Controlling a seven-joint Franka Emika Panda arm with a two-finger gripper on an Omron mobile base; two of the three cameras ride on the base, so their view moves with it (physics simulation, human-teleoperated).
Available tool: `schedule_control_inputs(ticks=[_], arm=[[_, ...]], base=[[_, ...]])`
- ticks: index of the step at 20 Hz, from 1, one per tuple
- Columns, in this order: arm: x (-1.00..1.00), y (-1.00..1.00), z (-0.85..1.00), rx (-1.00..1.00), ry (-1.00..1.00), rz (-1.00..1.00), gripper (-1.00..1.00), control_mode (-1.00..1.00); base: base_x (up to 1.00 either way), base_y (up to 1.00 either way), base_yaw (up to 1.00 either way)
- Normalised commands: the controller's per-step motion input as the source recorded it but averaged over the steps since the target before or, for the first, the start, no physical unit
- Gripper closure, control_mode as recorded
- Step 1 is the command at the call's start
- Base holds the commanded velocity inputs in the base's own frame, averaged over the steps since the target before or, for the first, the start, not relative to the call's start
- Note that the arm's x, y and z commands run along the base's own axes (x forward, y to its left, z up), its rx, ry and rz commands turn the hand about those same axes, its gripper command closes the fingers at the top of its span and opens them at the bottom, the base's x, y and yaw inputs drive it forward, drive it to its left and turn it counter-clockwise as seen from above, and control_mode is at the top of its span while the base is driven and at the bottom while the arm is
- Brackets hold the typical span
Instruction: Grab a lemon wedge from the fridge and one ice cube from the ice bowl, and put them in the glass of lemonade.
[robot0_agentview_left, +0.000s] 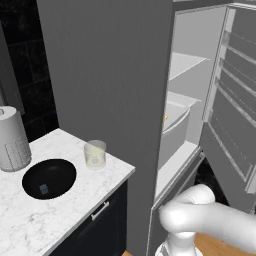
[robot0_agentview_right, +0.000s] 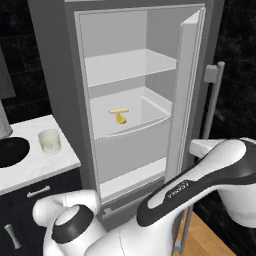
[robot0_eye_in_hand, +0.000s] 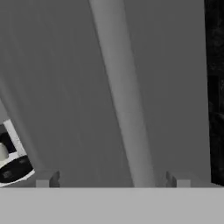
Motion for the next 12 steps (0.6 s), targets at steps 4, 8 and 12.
schedule_control_inputs(ticks=[4,8,12], arm=[[-0.74,0.11,0.34,-0.06,0.0,-0.41,-1.0,-1.0],[-0.72,0.67,0.67,-0.26,-0.01,-0.18,-1.0,-1.0],[-0.55,0.9,0.7,-0.33,0.01,-0.14,-1.0,-1.0]], base=[[0.0,0.0,0.0],[0.0,0.0,0.0],[0.0,0.0,0.0]])
